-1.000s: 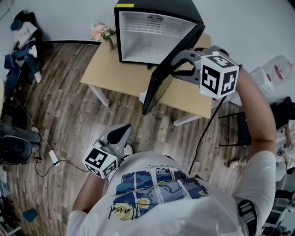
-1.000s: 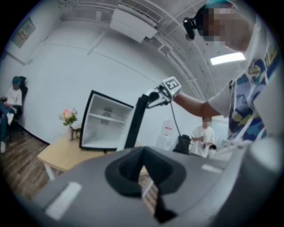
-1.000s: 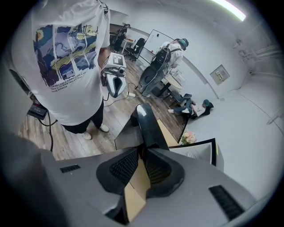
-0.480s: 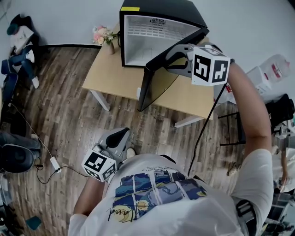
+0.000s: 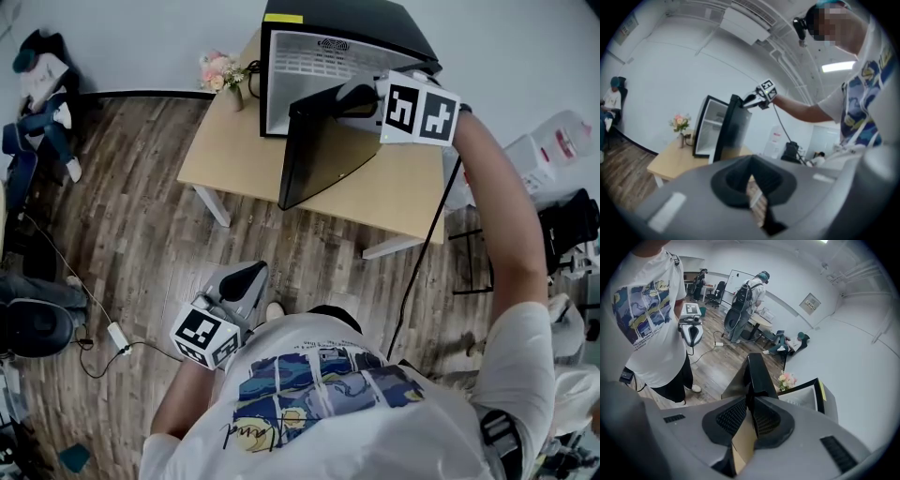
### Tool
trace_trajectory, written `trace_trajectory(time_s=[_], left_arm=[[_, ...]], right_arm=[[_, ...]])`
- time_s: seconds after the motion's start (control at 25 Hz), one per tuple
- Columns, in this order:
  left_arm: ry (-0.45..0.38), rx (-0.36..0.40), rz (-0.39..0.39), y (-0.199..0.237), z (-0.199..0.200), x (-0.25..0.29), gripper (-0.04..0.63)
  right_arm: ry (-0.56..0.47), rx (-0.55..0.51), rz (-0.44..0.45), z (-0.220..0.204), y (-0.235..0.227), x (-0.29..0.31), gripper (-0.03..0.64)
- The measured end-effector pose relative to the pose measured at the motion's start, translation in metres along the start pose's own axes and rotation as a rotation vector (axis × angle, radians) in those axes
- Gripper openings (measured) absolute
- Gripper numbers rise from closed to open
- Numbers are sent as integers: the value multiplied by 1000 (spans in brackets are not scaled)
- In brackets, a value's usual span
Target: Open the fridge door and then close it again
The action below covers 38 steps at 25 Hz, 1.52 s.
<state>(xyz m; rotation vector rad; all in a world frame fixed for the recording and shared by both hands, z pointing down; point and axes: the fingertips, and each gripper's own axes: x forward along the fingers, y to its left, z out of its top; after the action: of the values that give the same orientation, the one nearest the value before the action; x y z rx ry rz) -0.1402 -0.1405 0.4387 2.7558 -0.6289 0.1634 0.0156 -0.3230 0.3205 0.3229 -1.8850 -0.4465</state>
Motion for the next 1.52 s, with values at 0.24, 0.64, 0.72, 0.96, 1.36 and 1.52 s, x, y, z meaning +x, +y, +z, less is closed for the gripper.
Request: trace_trajectory(time_s=[0.24, 0.64, 0.72, 0.96, 1.36, 1.52], left_arm=[[-19, 12, 11, 10, 6, -5, 9], [-23, 2, 55, 33, 9, -11, 9], [-24, 0, 51, 33, 10, -10, 9], [-4, 8, 28, 34, 9, -7, 9], [14, 22, 17, 40, 7, -8, 9], [21, 20, 15, 41, 6, -8, 9]], right_arm=[[6, 44, -1, 3, -22, 12, 44], [2, 116, -9, 3, -58, 31, 43], [2, 126, -10, 5, -64, 34, 43], [6, 170, -30, 4, -85, 43, 40], [22, 252, -74, -4, -123, 59, 38], [29, 292, -103, -7, -139, 65, 38]])
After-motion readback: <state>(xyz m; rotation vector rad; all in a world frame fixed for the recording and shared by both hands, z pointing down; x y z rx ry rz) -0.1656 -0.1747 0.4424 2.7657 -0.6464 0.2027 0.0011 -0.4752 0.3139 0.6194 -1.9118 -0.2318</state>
